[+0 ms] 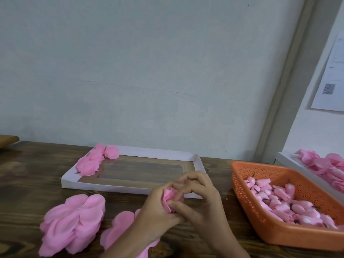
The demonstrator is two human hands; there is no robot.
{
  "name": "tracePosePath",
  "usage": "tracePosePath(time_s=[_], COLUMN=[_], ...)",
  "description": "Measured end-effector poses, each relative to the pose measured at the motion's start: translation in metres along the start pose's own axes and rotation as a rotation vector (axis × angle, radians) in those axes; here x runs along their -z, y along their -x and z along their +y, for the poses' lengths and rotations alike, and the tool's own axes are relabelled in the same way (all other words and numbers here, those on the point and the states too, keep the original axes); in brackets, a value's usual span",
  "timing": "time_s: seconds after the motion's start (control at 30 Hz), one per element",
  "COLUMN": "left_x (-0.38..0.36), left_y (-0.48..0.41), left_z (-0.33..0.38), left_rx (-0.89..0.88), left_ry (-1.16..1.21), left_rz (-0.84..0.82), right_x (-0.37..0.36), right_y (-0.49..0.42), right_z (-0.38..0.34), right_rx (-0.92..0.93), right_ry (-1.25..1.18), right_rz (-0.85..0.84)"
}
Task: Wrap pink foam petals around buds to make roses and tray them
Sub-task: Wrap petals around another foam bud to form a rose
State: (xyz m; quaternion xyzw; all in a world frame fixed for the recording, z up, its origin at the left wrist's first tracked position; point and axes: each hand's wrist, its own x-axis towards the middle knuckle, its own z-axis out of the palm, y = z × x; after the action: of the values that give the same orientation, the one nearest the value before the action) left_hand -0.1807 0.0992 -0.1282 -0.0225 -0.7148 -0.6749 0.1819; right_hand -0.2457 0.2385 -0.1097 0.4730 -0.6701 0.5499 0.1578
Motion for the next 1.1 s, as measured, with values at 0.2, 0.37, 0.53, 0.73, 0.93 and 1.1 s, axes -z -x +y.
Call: tracePosePath(time_s=[0.2, 0.37, 0.53, 0.73, 0.93, 1.1], left_x=[-0.002, -0.004, 0.001, 0.002, -0.003, 0.004], left_y=[0.005, 0.003, -0.007, -0.006, 0.0, -0.003], left_z=[0.001, 0.0, 0.004, 0.007, 0.002, 0.004], left_rx=[0.024, 0.053, 0.012, 0.204, 0.082, -0.033], left_ry=[-0.074, 0.169, 0.431, 0.594, 0.494, 0.611], left_rz=[-0.092, 0.09, 0.378, 0.212, 0.195, -0.001], right_x=[0.002, -0.014, -0.031, -0.045, -0.042, -0.041], right_y=[-0.003, 0.005, 0.012, 0.017, 0.013, 0.01], right_z=[0.002, 0.0, -0.001, 0.0, 0.002, 0.005], right_rx=[-0.03, -0.33, -0.403, -0.396, -0.35, -0.379], right_ry=[-0.112, -0.373, -0.39, -0.451, -0.529, -0.707], right_rz=[-0.037, 0.24, 0.042, -0.103, -0.047, 0.006])
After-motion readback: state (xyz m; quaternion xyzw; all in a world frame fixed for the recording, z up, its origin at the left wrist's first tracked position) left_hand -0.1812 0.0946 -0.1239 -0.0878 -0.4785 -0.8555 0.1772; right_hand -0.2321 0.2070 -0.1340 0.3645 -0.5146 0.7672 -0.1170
